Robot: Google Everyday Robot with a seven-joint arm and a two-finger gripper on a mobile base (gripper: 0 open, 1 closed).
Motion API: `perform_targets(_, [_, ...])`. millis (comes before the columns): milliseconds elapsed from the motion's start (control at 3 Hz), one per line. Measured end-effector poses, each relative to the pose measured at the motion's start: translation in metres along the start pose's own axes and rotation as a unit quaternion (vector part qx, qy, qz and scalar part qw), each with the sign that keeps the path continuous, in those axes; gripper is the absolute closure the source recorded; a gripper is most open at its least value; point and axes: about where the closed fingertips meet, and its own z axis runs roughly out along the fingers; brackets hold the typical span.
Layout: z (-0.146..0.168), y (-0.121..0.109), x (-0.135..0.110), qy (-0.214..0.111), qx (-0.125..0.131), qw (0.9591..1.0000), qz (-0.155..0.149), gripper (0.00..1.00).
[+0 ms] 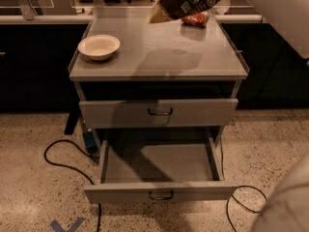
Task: Pick brown chip bag from middle drawer and place on counter
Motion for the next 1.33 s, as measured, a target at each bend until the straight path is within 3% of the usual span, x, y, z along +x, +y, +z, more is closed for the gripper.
perform_targets(333, [0.070, 0.013, 0.009, -0.017, -0.034, 0.9990, 0.024, 1.00])
perform_targets(667, [0.146, 0.055, 0.006, -0.044, -0.093, 0.9936, 0.046, 1.00])
perform_targets(1000, [0.197, 0.111, 0.004, -0.069, -0.162, 0.9825, 0.062, 1.00])
perform_targets(1333, [0.217, 0.139, 0.001, -0.087, -0.194, 0.9749, 0.065, 1.00])
